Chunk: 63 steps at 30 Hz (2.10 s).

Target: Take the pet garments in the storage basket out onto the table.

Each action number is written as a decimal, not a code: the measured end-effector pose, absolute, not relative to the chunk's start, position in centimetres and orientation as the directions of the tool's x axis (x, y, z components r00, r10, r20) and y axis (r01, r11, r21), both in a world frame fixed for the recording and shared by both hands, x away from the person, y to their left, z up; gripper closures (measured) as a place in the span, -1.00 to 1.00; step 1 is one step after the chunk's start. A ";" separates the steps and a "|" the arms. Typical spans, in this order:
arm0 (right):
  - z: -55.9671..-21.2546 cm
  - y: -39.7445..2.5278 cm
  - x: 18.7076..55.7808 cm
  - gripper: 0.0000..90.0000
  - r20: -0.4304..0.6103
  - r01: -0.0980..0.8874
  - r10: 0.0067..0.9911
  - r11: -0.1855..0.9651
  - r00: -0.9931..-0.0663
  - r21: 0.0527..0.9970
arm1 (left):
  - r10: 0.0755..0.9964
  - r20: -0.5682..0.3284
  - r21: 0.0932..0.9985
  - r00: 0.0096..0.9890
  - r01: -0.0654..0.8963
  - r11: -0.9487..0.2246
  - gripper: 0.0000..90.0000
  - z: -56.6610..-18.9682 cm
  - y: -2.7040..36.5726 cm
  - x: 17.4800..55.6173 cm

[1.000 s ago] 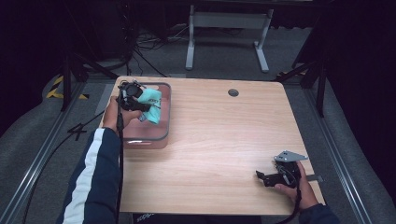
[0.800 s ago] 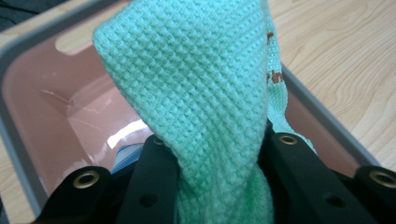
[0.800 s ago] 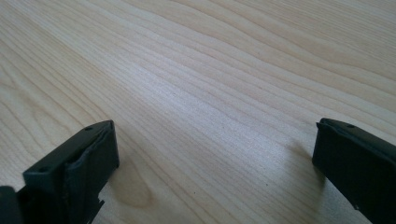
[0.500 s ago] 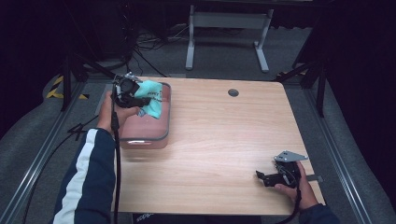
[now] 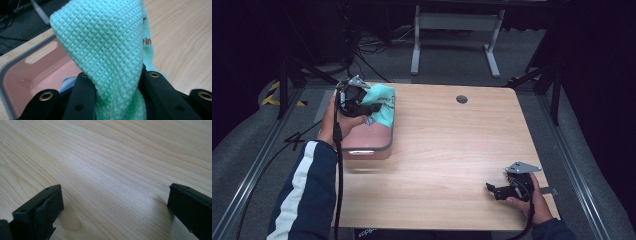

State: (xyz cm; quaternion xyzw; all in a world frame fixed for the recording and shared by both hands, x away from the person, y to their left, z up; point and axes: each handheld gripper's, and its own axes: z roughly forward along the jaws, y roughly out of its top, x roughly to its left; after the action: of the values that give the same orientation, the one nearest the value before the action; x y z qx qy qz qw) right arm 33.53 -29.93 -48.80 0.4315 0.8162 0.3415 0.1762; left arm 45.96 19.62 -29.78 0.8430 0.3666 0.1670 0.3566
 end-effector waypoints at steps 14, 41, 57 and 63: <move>-48.8 -29.9 33.5 -0.99 0.008 0.584 0.824 0.394 -0.566 0.710 | 0.623 0.042 0.746 0.781 0.390 -0.540 0.63 -28.5 13.8 44.3; -48.8 -29.9 33.5 -0.98 0.010 0.586 0.824 0.393 -0.566 0.709 | 0.460 0.007 0.660 0.888 0.341 -0.669 0.62 -34.2 3.2 44.1; -48.8 -29.9 33.5 -0.98 0.008 0.583 0.823 0.395 -0.567 0.710 | 0.459 -0.063 0.603 0.886 0.400 -0.690 0.60 -39.2 1.1 45.0; -48.8 -29.9 33.5 -0.98 0.008 0.584 0.824 0.395 -0.567 0.709 | 0.447 -0.085 0.581 0.891 0.408 -0.704 0.58 -40.6 0.6 44.7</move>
State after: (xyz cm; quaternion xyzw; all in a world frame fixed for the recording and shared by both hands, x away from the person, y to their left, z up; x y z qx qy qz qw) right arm 33.52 -29.92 -48.79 0.4309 0.8165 0.3419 0.1752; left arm 44.71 0.62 -40.64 0.9224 0.2317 0.0312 0.3073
